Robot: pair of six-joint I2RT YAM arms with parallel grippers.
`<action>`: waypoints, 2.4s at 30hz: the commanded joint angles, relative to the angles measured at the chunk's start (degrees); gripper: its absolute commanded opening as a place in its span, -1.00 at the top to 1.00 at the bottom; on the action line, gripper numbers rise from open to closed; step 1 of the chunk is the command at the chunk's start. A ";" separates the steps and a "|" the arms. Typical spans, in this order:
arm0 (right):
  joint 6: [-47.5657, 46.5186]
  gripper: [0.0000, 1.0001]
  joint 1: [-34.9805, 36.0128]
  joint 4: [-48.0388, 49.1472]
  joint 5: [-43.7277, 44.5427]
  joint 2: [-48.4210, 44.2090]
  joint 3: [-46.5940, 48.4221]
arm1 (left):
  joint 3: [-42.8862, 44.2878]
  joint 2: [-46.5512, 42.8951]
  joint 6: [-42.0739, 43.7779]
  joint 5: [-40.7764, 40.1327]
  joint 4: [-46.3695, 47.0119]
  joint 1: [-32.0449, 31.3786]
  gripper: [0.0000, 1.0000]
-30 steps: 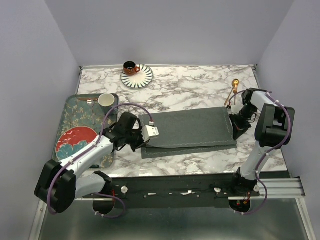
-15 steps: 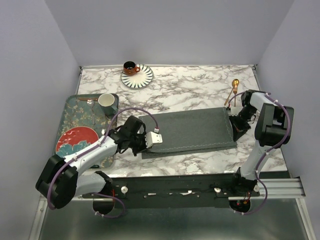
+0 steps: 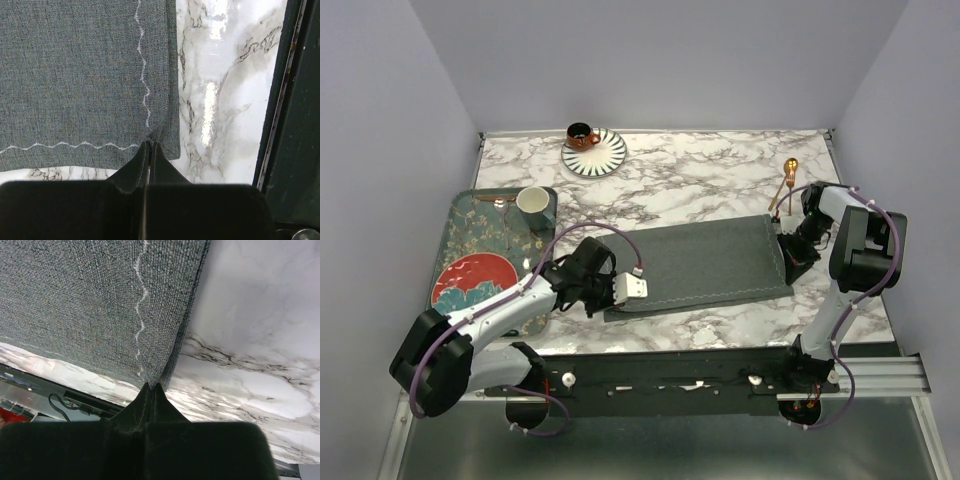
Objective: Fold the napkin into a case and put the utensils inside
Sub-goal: Fold and flatten the napkin at the center of the board, then smooth out the rectangle-folded napkin at the center of the board.
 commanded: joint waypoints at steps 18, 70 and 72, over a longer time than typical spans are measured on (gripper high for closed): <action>-2.18 0.99 -0.44 -1.60 0.97 -1.95 0.81 | 1.34 -3.52 1.48 0.01 -5.59 -1.10 1.00; -1.83 -0.16 5.35 -5.29 -14.67 2.96 23.84 | 21.29 15.10 -7.39 -6.22 -11.23 -1.10 0.29; -0.78 -0.15 6.06 -3.46 -14.50 4.55 23.06 | 23.05 18.69 -7.13 -7.63 -10.87 -0.66 0.30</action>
